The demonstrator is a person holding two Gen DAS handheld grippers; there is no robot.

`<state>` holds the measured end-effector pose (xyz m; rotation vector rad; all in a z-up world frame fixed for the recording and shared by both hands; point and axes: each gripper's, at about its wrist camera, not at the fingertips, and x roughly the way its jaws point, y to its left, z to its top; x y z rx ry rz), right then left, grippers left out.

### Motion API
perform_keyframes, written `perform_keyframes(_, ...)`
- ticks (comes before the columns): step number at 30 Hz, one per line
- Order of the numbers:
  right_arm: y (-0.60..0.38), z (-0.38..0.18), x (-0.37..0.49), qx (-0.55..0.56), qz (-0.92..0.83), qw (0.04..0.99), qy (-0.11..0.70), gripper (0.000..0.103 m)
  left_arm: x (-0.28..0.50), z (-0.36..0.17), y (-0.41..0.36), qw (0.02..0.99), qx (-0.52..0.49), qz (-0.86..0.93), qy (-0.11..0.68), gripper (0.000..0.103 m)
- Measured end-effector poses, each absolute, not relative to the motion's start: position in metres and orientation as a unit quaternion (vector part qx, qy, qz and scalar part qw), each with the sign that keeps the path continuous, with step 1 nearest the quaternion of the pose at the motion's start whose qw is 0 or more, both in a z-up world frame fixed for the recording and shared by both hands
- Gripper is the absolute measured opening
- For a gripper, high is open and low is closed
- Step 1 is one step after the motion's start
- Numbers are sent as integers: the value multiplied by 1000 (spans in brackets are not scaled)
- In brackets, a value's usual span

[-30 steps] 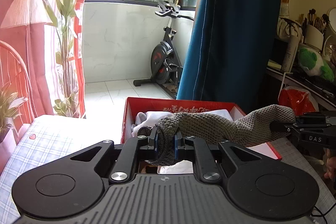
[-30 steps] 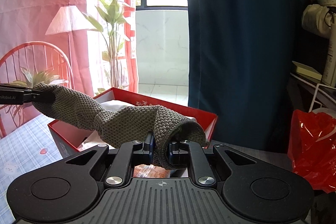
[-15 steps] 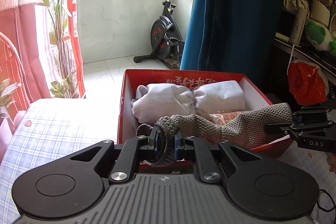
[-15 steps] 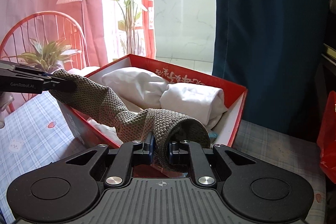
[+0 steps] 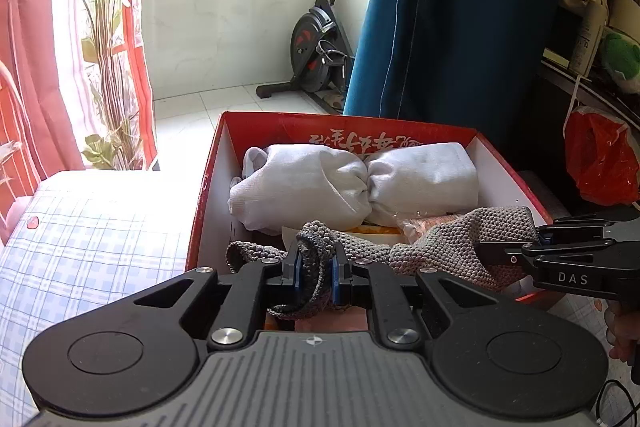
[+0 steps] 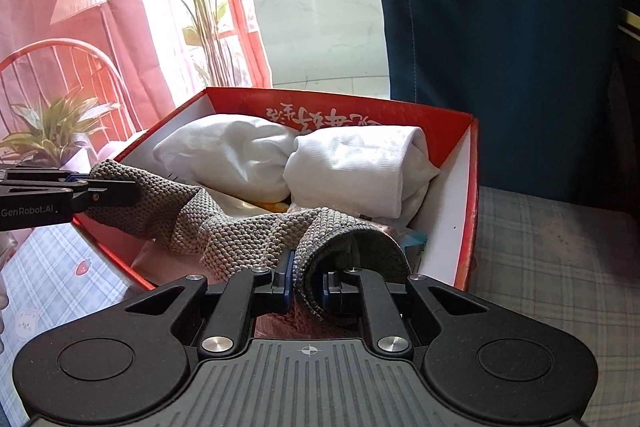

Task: Organize soft objects
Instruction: 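Lower the rolled towel into the box and open both grippers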

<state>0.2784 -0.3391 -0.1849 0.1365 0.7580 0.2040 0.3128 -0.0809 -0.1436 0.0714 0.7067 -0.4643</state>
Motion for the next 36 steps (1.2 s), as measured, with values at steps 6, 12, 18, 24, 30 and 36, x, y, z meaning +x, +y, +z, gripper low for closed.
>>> perform_keyframes(6,-337,-189,283,69,95,920,375,12,316,-147,-84,913,41,-220,341,14)
perform_keyframes(12,-332,-192,284,59,87,919,381,13,312,-145,-84,917,49,-224,327,16)
perform_keyframes(18,-328,-182,276,30,66,930,359,32,300,-133,-78,925,52,-231,295,53)
perform_keyframes(24,-327,-164,258,11,65,943,327,72,281,-121,-71,933,55,-238,265,77)
perform_keyframes(30,-324,-150,232,-2,64,955,289,102,255,-111,-64,940,63,-241,234,100)
perform_keyframes(36,-321,-149,209,-5,59,962,267,103,235,-115,-60,939,67,-242,235,103)
